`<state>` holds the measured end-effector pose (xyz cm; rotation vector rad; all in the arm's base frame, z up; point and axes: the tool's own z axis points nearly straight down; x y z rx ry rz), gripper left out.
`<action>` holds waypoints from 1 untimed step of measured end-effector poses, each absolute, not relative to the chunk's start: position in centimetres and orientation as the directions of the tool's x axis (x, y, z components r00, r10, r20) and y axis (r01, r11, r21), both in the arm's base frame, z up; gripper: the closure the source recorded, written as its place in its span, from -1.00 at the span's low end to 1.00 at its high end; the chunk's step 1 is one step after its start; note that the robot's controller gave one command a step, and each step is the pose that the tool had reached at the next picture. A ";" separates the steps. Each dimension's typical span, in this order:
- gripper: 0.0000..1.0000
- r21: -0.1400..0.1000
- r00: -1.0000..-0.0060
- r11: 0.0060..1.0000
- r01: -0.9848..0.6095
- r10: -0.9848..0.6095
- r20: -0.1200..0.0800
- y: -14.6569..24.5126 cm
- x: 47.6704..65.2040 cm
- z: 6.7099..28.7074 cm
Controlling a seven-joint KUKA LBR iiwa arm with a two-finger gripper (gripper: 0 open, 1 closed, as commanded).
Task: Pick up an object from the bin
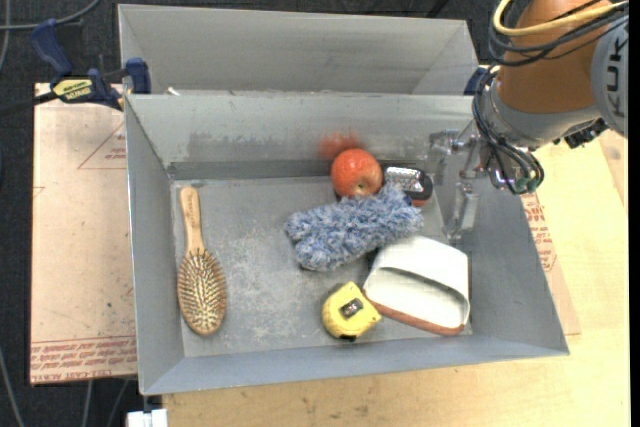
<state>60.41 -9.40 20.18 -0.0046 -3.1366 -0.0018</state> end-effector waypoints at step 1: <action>-1.00 0.000 -1.000 1.000 0.001 0.001 -0.002 -9.4 60.5 20.7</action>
Offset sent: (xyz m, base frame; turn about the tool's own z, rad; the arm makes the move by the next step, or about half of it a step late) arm 0.0234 0.0208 -0.1220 -0.1256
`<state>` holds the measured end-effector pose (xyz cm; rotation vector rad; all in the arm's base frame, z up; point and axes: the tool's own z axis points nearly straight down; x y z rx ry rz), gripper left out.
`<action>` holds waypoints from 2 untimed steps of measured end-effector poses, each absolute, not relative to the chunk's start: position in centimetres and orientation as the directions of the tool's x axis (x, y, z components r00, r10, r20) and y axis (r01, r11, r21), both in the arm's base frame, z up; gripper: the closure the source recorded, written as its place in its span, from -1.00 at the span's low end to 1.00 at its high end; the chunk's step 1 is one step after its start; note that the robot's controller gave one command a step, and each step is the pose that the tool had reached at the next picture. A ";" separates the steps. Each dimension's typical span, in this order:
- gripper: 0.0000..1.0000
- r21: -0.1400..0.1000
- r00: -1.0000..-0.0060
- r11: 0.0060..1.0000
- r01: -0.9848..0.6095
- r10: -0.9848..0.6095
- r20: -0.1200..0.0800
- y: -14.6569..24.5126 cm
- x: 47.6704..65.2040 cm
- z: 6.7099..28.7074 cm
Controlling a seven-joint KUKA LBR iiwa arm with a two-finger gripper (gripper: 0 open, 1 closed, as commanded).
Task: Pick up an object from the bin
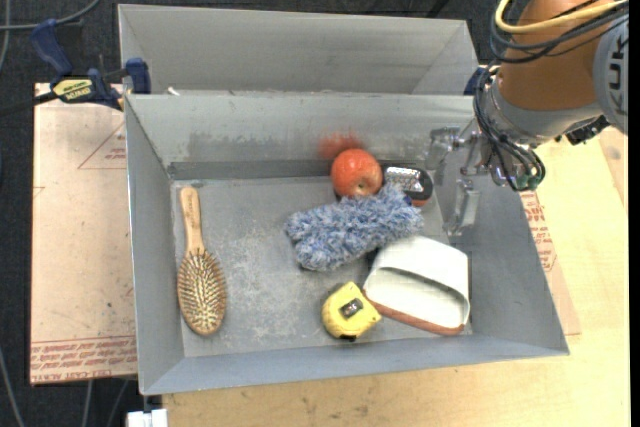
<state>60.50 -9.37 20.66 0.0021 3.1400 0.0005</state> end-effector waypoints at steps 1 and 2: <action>-1.00 -0.002 -0.999 0.999 -0.032 -0.032 -0.012 -8.9 61.4 17.7; -1.00 0.001 -1.000 1.000 0.004 0.004 -0.006 -7.3 60.8 11.3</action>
Offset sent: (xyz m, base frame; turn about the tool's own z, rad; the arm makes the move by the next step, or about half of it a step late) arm -0.0019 0.0299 -0.1202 0.0362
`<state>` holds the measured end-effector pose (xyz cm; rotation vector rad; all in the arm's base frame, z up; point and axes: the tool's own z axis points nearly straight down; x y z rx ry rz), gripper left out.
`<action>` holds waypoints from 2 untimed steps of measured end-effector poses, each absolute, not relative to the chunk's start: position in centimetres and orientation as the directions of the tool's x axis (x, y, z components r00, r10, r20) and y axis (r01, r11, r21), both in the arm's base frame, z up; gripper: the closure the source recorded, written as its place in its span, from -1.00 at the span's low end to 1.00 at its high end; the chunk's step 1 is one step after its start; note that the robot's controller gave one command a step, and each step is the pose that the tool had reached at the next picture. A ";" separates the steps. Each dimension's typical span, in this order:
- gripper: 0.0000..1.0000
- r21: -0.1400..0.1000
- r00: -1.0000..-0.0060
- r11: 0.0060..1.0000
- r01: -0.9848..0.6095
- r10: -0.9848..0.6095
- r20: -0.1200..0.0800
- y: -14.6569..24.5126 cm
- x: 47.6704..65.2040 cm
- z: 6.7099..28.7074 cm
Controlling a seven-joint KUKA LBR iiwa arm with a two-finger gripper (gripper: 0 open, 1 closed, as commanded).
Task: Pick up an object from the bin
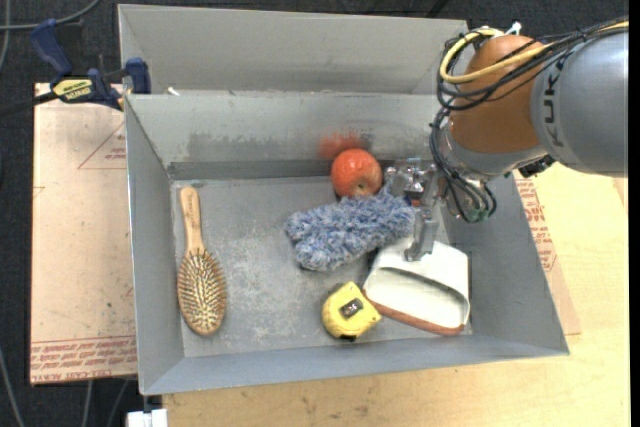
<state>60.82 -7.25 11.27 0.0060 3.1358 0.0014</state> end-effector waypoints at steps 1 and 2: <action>1.00 -0.004 -0.995 0.995 -0.095 -0.095 -0.021 -7.0 63.4 7.8; 1.00 -0.004 -0.995 0.996 -0.095 -0.095 -0.021 -7.0 63.4 7.8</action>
Offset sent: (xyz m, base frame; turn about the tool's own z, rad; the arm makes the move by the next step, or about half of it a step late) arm 0.0000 0.0000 0.0000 0.0000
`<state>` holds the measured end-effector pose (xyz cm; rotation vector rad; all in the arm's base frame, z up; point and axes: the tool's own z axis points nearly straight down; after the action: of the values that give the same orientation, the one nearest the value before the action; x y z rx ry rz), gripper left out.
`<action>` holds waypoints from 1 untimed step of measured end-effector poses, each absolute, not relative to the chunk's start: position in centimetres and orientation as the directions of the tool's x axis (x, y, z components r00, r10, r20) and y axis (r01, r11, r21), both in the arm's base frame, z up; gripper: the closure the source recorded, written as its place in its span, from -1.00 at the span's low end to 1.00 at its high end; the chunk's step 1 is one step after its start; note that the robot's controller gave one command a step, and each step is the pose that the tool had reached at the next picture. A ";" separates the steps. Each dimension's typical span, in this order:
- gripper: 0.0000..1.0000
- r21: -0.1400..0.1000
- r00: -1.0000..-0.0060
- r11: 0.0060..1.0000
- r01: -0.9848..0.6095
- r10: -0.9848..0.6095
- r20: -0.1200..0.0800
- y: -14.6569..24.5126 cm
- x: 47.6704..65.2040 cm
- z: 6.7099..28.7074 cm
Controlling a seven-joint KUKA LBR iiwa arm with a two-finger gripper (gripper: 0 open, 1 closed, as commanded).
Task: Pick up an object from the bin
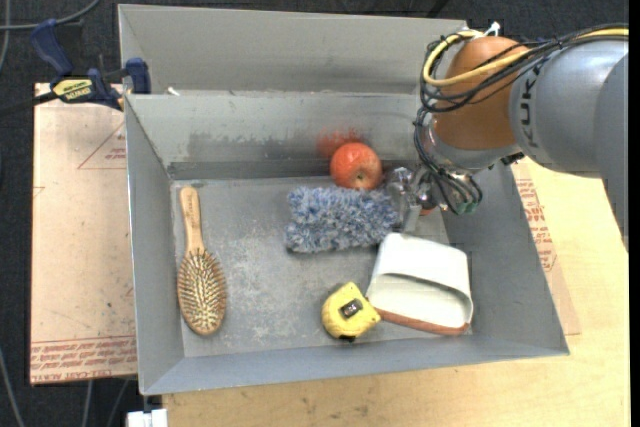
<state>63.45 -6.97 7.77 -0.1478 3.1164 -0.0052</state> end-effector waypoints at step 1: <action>1.00 -0.002 -0.996 0.996 -0.092 -0.092 -0.016 -7.0 62.2 11.8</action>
Offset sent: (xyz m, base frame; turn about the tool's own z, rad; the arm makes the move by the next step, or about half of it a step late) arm -0.0012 -0.0053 0.1027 0.0315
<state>62.24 -7.00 11.84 -0.1443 3.1221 -0.0026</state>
